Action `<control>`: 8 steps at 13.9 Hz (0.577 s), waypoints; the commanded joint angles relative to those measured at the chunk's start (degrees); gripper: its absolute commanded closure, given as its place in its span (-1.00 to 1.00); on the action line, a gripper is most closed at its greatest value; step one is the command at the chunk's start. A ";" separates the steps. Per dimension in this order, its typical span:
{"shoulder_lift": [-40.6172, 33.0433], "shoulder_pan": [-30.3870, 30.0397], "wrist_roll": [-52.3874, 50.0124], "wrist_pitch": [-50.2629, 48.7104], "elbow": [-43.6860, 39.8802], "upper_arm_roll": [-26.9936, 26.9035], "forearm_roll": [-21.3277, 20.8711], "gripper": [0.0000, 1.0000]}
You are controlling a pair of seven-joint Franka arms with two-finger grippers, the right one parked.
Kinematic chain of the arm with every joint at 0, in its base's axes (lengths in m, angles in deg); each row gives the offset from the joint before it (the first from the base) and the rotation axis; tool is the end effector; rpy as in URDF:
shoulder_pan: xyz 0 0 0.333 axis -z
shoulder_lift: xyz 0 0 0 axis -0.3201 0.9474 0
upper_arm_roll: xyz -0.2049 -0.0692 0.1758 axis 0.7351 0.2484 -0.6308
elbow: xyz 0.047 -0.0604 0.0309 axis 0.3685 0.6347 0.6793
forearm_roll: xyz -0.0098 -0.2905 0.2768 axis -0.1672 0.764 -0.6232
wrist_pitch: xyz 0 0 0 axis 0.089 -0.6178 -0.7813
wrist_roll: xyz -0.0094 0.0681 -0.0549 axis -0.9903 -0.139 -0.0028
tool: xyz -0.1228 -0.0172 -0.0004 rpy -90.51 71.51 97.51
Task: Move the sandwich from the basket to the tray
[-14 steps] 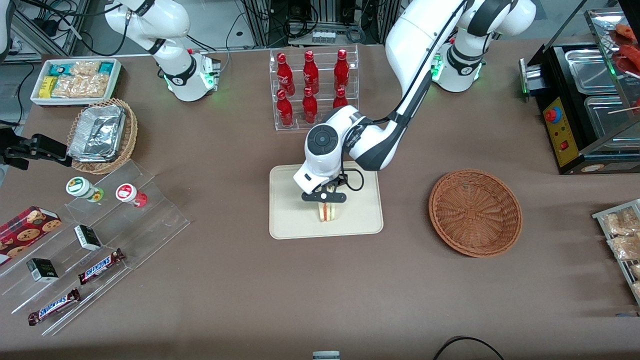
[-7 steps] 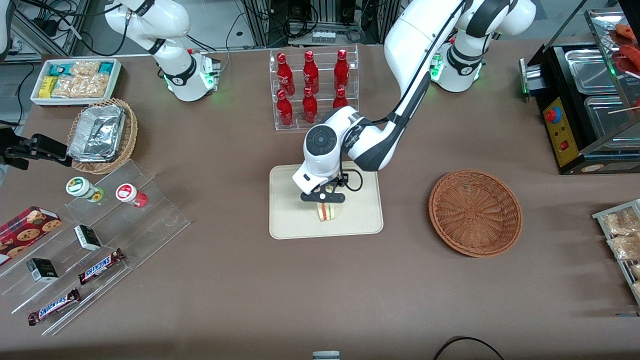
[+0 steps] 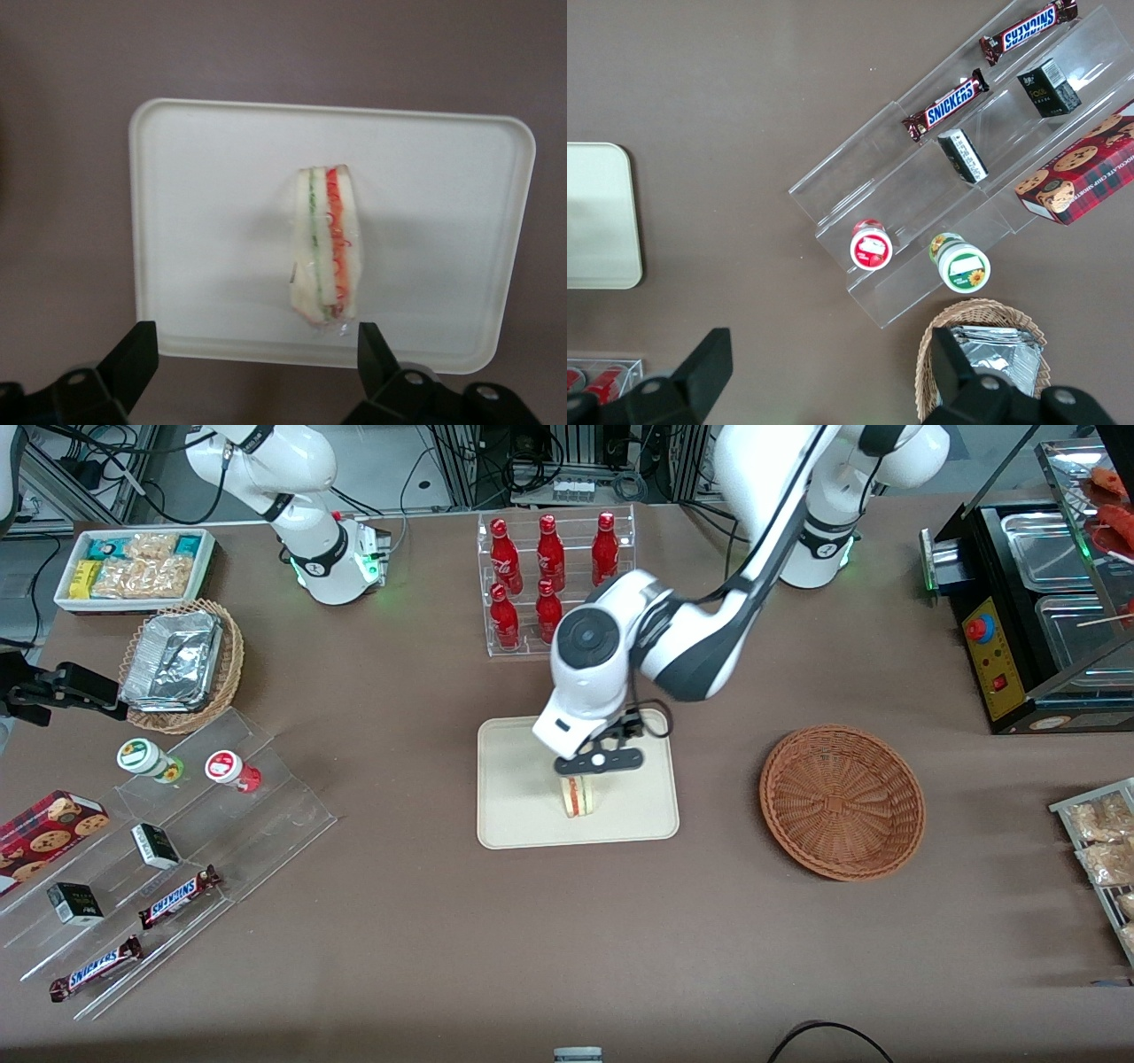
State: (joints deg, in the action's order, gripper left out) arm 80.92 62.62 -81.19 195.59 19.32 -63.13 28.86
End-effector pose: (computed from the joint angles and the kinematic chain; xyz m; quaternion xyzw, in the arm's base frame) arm 0.5078 -0.4638 0.3345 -0.9979 -0.0588 0.0212 0.0139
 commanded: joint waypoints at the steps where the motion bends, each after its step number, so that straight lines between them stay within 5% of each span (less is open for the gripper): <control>1: -6.90 -1.93 -0.84 -6.59 1.73 -1.57 -0.51 -0.99; 8: -20.71 -14.05 10.57 -14.87 7.36 -1.57 -0.60 -0.99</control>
State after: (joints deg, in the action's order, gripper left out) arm 63.99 51.13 -73.98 182.16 23.54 -65.34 28.69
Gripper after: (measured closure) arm 0.004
